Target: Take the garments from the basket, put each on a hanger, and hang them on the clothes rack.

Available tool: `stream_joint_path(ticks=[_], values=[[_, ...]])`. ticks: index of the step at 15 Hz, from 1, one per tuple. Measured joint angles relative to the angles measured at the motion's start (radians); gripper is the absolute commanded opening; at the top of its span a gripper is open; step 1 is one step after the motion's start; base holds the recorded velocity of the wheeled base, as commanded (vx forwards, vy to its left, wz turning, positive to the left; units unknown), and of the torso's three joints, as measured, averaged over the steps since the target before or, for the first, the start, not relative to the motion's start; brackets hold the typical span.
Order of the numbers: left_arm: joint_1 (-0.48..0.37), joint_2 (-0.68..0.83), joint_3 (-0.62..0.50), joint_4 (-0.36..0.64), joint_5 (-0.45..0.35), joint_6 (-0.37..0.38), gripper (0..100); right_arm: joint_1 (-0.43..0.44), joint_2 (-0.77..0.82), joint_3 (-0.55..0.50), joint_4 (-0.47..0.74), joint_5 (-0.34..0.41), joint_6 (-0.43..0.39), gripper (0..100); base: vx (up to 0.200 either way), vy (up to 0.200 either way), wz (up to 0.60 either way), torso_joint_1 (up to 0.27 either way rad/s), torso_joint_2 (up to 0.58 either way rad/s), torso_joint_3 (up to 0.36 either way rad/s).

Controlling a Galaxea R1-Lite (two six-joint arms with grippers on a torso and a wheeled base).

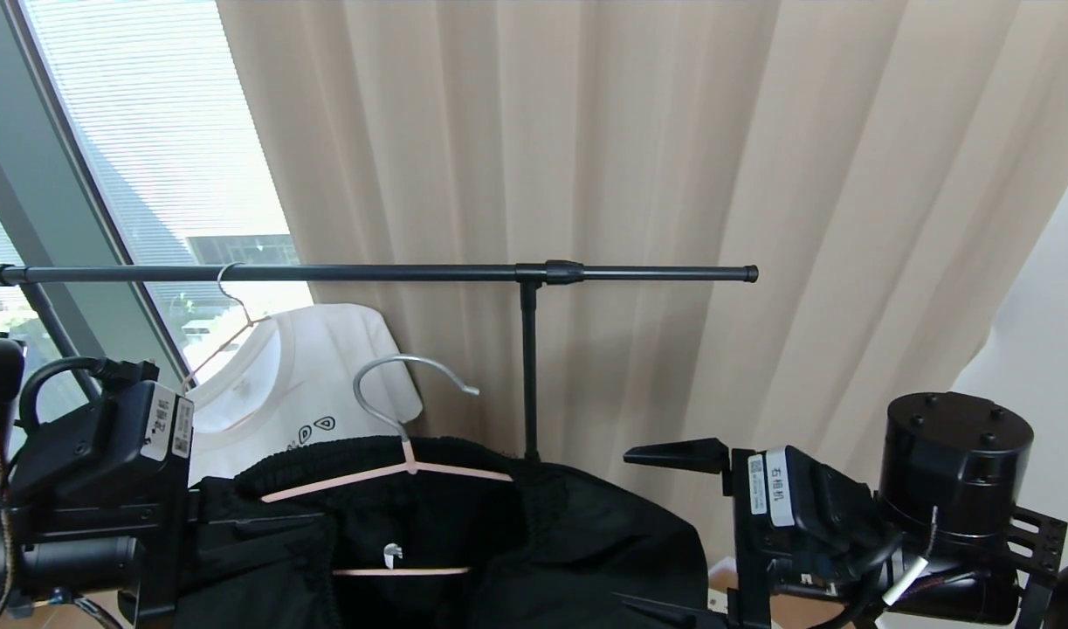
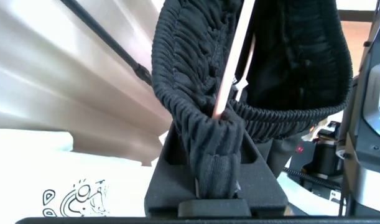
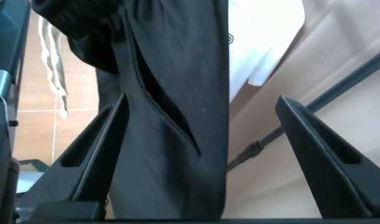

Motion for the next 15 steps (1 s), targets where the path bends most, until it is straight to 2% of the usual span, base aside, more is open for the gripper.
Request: stream_joint_path(ticks=[3,9,13,14,15], values=[[0.009,-0.021,0.003,-0.007,0.0,-0.047,0,-0.026,0.05,-0.004,-0.001,0.007,-0.063,100,0.0,0.0,0.0,0.0,0.0,0.0],[0.039,-0.033,0.011,-0.029,-0.001,-0.054,0,-0.066,0.173,-0.014,-0.003,0.009,-0.16,100,0.0,0.0,0.0,0.0,0.0,0.0],[0.052,-0.04,0.016,-0.029,-0.002,-0.054,0,-0.099,0.236,-0.044,-0.007,0.008,-0.169,100,0.0,0.0,0.0,0.0,0.0,0.0],[0.052,-0.041,0.017,-0.029,-0.001,-0.056,0,-0.103,0.244,-0.049,-0.007,0.008,-0.169,0,0.0,0.0,0.0,0.0,0.0,0.0],[0.052,-0.043,0.02,-0.029,-0.002,-0.059,0,-0.105,0.25,-0.053,-0.008,0.008,-0.168,0,0.0,0.0,0.0,0.0,0.0,0.0]])
